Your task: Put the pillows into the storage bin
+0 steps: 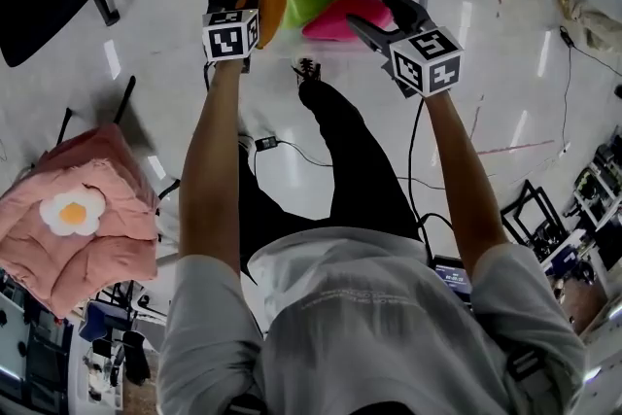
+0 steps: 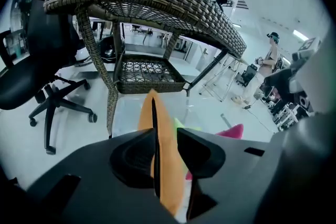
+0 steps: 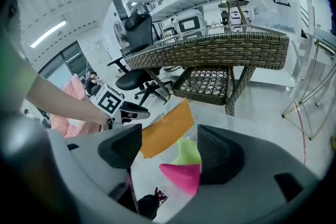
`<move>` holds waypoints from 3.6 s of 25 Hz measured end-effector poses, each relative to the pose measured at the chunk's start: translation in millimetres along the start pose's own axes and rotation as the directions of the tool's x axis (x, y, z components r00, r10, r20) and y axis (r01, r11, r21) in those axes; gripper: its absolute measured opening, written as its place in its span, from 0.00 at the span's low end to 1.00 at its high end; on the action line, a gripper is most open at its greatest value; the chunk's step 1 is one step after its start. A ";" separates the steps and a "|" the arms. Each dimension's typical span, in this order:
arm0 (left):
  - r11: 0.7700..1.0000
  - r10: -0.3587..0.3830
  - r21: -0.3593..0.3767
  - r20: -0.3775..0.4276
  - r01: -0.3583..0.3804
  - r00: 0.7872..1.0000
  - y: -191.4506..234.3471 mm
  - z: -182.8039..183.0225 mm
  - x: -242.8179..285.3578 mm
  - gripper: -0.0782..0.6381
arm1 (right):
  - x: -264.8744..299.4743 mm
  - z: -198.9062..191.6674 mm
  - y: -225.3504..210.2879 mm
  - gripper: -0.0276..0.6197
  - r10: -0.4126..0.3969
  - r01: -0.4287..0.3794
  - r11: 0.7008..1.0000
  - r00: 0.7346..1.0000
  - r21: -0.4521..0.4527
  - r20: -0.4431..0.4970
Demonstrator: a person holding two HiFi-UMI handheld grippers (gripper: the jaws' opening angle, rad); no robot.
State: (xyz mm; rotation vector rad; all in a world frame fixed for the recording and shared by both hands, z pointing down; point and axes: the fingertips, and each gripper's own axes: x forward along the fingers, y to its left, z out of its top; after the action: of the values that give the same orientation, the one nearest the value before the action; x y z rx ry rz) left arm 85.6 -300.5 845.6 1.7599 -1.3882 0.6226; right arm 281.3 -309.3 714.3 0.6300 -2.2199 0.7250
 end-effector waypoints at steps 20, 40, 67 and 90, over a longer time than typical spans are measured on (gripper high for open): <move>0.928 0.286 -0.311 0.247 -0.204 0.926 84.8 31.9 -298.1 0.36 | -16.7 178.5 180.2 0.55 0.213 -0.204 0.954 0.977 -0.220 0.013; 0.441 0.884 -0.727 0.249 -0.526 0.396 193.0 -202.2 -818.0 0.36 | 28.0 238.9 732.2 0.55 0.664 -0.648 0.295 0.667 -0.702 -0.337; 0.067 0.814 -0.964 -0.096 -0.258 0.572 375.3 -430.1 -784.3 0.40 | 311.0 77.9 996.9 0.58 0.353 -0.849 0.071 0.512 -0.523 -0.783; -0.147 0.559 -0.968 -0.252 -0.204 0.790 519.3 -595.0 -648.4 0.53 | 491.6 -25.2 1022.2 0.59 -0.040 -0.820 0.029 0.570 -0.571 -0.821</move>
State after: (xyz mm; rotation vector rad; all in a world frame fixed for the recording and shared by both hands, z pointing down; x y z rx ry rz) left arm -536.2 510.0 825.0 0.0861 -1.8110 -0.4515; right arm -647.4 339.2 779.0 -1.0046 -1.5603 -0.3870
